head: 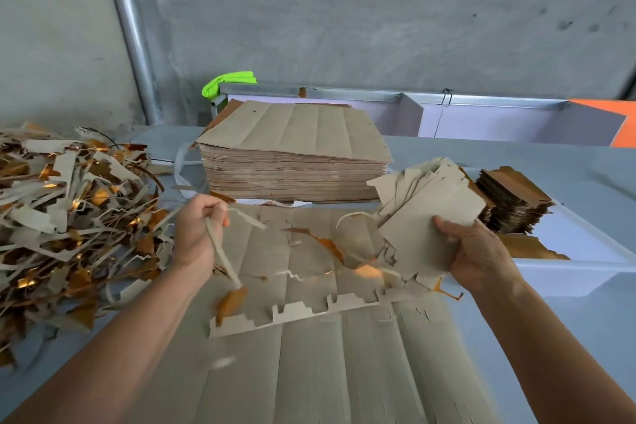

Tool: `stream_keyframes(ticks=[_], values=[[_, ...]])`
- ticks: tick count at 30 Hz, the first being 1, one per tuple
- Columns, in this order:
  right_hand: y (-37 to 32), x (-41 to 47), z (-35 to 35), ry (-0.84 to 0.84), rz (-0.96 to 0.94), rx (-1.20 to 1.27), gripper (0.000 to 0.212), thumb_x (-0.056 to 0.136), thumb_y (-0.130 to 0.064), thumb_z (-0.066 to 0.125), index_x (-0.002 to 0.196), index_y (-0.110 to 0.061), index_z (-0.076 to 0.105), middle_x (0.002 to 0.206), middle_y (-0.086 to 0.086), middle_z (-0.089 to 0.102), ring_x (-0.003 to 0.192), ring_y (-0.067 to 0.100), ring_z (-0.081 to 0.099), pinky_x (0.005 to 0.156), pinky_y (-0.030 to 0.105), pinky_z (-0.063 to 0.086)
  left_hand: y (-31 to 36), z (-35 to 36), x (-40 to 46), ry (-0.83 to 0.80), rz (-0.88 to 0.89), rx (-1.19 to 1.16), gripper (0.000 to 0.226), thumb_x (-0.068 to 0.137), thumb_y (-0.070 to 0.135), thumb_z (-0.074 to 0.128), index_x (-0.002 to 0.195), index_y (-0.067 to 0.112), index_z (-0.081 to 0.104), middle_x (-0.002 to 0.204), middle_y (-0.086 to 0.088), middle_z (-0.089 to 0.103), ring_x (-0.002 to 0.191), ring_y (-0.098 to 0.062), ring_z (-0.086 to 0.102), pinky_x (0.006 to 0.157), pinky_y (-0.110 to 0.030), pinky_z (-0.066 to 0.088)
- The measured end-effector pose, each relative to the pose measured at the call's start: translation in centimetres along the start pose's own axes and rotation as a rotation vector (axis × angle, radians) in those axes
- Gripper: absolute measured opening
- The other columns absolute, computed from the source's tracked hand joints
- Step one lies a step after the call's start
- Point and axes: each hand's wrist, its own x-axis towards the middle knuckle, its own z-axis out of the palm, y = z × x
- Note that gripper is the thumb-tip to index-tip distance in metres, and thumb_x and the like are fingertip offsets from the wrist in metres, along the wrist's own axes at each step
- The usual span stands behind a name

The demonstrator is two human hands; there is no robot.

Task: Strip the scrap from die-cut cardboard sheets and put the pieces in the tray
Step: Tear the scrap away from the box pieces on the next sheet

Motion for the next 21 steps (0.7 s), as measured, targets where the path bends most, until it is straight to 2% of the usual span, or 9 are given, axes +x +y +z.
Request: stream_keyframes(ticks=[5, 9, 11, 13, 15, 17, 18, 19, 21], values=[[0.2, 0.4, 0.3, 0.0, 0.025, 0.044, 0.038, 0.082, 0.001, 0.064, 0.114, -0.019, 0.062, 0.113, -0.001, 0.067, 0.1, 0.017, 0.06, 0.069, 0.034, 0.047, 2.2, -1.1, 3.2, 0.167, 0.147, 0.113, 0.006, 0.092, 0.008, 0.054, 0.094, 0.012, 0.059, 0.091, -0.005, 0.06, 0.083, -0.015, 0.054, 0.069, -0.018, 0.042], [0.6, 0.1, 1.1, -0.023, 0.02, 0.062, 0.049, 0.083, 0.003, 0.061, 0.127, -0.017, 0.057, 0.122, 0.001, 0.064, 0.11, 0.02, 0.058, 0.073, 0.035, 0.049, 6.7, -1.4, 5.1, 0.265, 0.3, 0.099, 0.015, 0.091, 0.003, 0.054, 0.105, -0.002, 0.058, 0.088, -0.001, 0.054, 0.08, -0.011, 0.051, 0.058, -0.003, 0.038], [0.8, -0.1, 1.6, -0.028, 0.025, 0.071, 0.045, 0.084, 0.004, 0.06, 0.123, -0.017, 0.058, 0.124, 0.002, 0.063, 0.112, 0.022, 0.057, 0.079, 0.038, 0.048, 7.8, -2.0, 5.4, 0.33, 0.363, 0.176, 0.02, 0.091, 0.001, 0.048, 0.109, -0.004, 0.054, 0.083, -0.001, 0.052, 0.079, -0.015, 0.048, 0.061, -0.006, 0.037], [1.2, -0.5, 2.2, -0.037, 0.042, 0.075, 0.043, 0.085, 0.005, 0.059, 0.122, -0.016, 0.058, 0.126, 0.005, 0.062, 0.115, 0.024, 0.056, 0.086, 0.041, 0.048, 7.4, -2.3, 5.3, 0.343, 0.45, 0.43, 0.03, 0.089, -0.002, 0.046, 0.119, -0.001, 0.048, 0.101, -0.015, 0.056, 0.09, -0.028, 0.05, 0.076, -0.019, 0.04], [1.7, -0.8, 2.8, -0.058, 0.07, 0.084, 0.048, 0.086, 0.006, 0.057, 0.13, -0.012, 0.054, 0.128, 0.008, 0.061, 0.112, 0.025, 0.058, 0.083, 0.039, 0.049, 6.1, -1.8, 4.0, 0.063, 0.474, 1.003, 0.055, 0.084, -0.005, 0.052, 0.136, 0.004, 0.034, 0.132, -0.022, 0.041, 0.116, -0.035, 0.042, 0.095, -0.039, 0.039], [2.2, -1.1, 3.2, -0.062, 0.093, 0.107, 0.05, 0.086, 0.007, 0.056, 0.133, -0.011, 0.052, 0.126, 0.009, 0.06, 0.099, 0.023, 0.06, 0.08, 0.039, 0.049, 4.7, -1.1, 2.8, -0.379, 0.312, 1.606, 0.083, 0.082, -0.005, 0.054, 0.149, 0.016, 0.009, 0.153, -0.018, 0.007, 0.137, -0.036, 0.017, 0.11, -0.048, 0.024], [2.3, -1.2, 3.4, -0.049, 0.101, 0.115, 0.05, 0.086, 0.007, 0.057, 0.133, -0.011, 0.051, 0.125, 0.009, 0.061, 0.095, 0.022, 0.059, 0.081, 0.04, 0.049, 4.6, -0.9, 2.1, -0.521, 0.23, 1.788, 0.091, 0.081, -0.004, 0.055, 0.15, 0.022, 0.002, 0.155, -0.016, -0.008, 0.141, -0.035, 0.007, 0.112, -0.048, 0.018], [2.4, -1.2, 3.5, -0.03, 0.108, 0.123, 0.05, 0.086, 0.007, 0.057, 0.132, -0.011, 0.051, 0.125, 0.009, 0.061, 0.095, 0.021, 0.059, 0.083, 0.041, 0.048, 5.2, -0.7, 1.6, -0.609, 0.202, 1.92, 0.094, 0.081, 0.0, 0.06, 0.15, 0.026, 0.002, 0.155, -0.014, -0.012, 0.142, -0.033, 0.004, 0.112, -0.048, 0.017], [2.4, -1.0, 3.9, 0.0, 0.125, 0.158, 0.049, 0.086, 0.005, 0.059, 0.132, -0.01, 0.051, 0.127, 0.008, 0.059, 0.106, 0.024, 0.058, 0.088, 0.043, 0.047, 6.9, 0.1, 0.4, -0.658, 0.304, 1.967, 0.084, 0.076, 0.02, 0.074, 0.144, 0.024, 0.025, 0.151, -0.011, 0.016, 0.137, -0.03, 0.021, 0.106, -0.045, 0.028]])
